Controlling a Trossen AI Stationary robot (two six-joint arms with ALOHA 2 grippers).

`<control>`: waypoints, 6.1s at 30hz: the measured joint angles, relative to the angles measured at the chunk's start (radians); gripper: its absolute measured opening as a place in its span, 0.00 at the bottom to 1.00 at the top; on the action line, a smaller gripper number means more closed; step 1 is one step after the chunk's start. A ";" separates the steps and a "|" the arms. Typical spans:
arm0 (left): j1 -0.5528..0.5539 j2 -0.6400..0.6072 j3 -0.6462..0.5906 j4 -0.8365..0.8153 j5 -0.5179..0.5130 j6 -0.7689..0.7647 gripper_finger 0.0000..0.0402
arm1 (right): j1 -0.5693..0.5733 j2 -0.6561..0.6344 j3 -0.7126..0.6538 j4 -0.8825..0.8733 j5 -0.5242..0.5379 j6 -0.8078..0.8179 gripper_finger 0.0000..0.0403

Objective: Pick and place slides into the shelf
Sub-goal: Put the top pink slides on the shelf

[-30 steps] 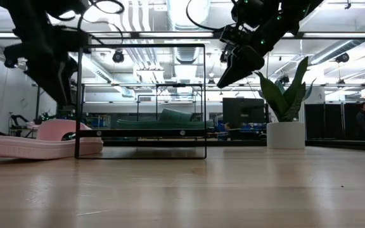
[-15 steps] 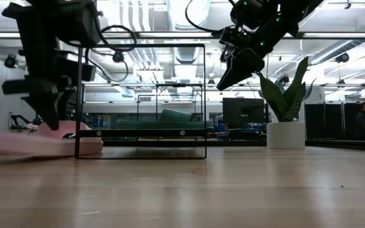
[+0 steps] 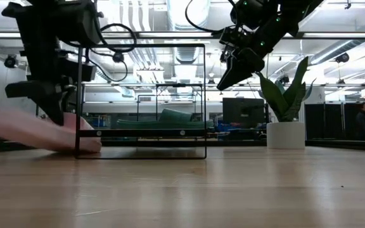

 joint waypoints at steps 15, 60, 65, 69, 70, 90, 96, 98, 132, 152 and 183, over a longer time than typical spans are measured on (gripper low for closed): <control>0.000 -0.145 0.183 -0.518 -0.101 -0.314 0.00 | 0.000 0.000 -0.002 0.092 -0.001 -0.032 0.51; 0.003 0.042 0.689 -0.059 -0.460 0.116 0.00 | 0.317 0.117 0.176 0.478 -0.084 -0.950 0.51; 0.003 0.042 0.687 0.037 -0.460 0.187 0.00 | 0.328 0.149 0.183 0.547 0.005 -0.997 0.51; 0.007 0.043 0.686 0.060 -0.461 0.188 0.00 | 0.331 0.151 0.204 0.549 0.012 -0.998 0.51; 0.007 0.046 0.686 0.062 -0.461 0.188 0.00 | 0.331 0.151 0.207 0.549 0.022 -0.998 0.51; 0.007 0.088 0.685 0.295 -0.446 0.372 0.00 | 0.330 0.152 0.213 0.537 0.078 -0.994 0.50; 0.007 0.087 0.685 0.324 -0.389 0.408 0.00 | 0.331 0.152 0.212 0.541 0.104 -0.977 0.39; 0.007 0.086 0.685 0.339 -0.381 0.421 0.00 | 0.332 0.152 0.211 0.539 0.126 -0.972 0.31; 0.005 -0.441 0.330 0.660 0.292 1.032 0.41 | 0.144 0.050 0.082 1.135 -0.962 -0.451 0.14; 0.015 -0.390 -0.084 1.453 0.298 1.412 0.41 | 0.171 0.109 0.096 1.418 -1.022 -0.240 0.14; 0.011 -0.269 0.021 1.491 0.220 1.465 0.05 | 0.177 0.119 0.097 1.405 -0.913 -0.194 0.30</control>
